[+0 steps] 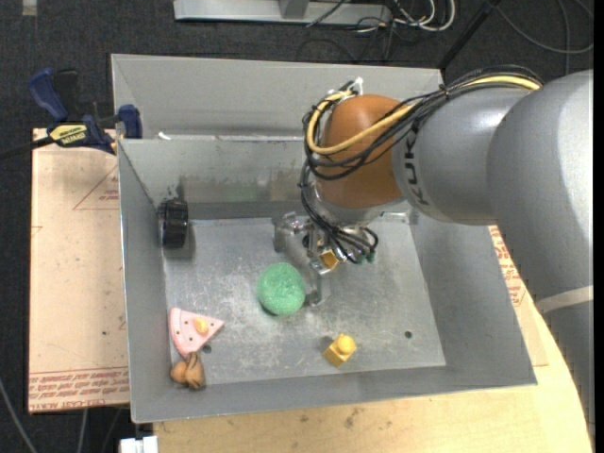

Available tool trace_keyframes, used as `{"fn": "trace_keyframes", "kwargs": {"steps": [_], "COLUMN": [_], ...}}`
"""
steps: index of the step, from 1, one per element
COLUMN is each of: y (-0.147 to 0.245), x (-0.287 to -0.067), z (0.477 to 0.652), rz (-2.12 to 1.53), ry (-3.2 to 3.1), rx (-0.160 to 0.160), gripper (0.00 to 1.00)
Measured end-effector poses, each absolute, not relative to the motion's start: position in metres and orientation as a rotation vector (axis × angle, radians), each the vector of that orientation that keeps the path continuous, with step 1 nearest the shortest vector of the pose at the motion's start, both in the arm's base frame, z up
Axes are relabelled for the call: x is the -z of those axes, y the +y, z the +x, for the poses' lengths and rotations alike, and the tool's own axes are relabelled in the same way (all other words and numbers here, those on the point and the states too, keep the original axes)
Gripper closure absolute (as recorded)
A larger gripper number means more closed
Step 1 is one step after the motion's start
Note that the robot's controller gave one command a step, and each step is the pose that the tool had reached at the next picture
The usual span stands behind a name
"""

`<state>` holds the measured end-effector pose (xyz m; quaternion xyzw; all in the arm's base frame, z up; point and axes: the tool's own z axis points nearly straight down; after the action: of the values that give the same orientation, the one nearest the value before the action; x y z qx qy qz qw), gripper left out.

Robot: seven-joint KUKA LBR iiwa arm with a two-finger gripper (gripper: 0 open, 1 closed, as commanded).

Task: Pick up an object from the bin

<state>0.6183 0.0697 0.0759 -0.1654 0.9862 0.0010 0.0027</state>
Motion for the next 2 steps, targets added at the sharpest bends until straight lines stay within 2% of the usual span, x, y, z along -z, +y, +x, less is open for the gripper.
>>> {"fn": "trace_keyframes", "kwargs": {"steps": [1, 2], "y": [0.084, 0.105], "x": [-0.073, -0.071], "z": [0.594, 0.629], "rz": [-0.838, -1.104], "ry": [3.029, 2.936], "rx": [-0.001, -0.003], "gripper": [0.0, 1.0]}}
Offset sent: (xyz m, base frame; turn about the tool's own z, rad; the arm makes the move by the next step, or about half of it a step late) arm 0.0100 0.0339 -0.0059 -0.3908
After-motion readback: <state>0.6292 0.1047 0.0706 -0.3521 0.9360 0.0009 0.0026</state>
